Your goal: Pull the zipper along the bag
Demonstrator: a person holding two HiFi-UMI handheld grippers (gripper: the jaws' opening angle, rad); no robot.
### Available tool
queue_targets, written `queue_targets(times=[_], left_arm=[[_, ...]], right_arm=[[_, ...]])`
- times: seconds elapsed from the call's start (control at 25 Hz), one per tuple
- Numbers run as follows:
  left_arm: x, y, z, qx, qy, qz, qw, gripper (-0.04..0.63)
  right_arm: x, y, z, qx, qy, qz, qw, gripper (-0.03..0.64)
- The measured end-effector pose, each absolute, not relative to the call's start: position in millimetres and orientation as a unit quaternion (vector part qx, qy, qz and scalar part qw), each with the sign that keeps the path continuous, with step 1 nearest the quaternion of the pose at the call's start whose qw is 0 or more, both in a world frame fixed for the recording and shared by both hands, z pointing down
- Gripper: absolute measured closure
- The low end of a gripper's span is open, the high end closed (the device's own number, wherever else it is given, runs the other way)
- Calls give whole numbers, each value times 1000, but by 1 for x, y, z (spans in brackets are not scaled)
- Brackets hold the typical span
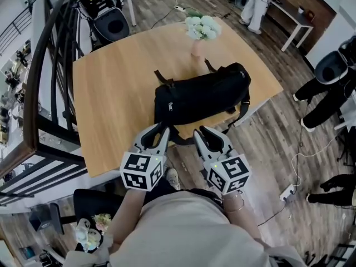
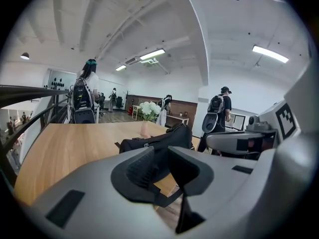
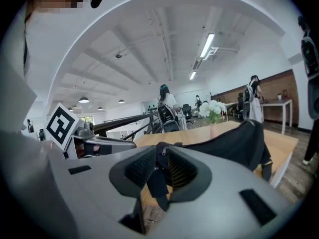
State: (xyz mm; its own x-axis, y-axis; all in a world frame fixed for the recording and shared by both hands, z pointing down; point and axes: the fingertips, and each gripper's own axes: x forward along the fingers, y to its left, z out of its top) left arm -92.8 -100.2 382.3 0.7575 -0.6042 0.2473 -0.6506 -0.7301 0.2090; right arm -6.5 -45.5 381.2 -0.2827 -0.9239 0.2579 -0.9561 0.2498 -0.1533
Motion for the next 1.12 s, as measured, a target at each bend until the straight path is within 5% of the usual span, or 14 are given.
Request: queue_targets(times=[1.12], left_arm=[[-100, -173, 425, 912, -329, 110, 219, 505]], right_arm=[[-26, -130, 409, 544, -811, 104, 189, 548]])
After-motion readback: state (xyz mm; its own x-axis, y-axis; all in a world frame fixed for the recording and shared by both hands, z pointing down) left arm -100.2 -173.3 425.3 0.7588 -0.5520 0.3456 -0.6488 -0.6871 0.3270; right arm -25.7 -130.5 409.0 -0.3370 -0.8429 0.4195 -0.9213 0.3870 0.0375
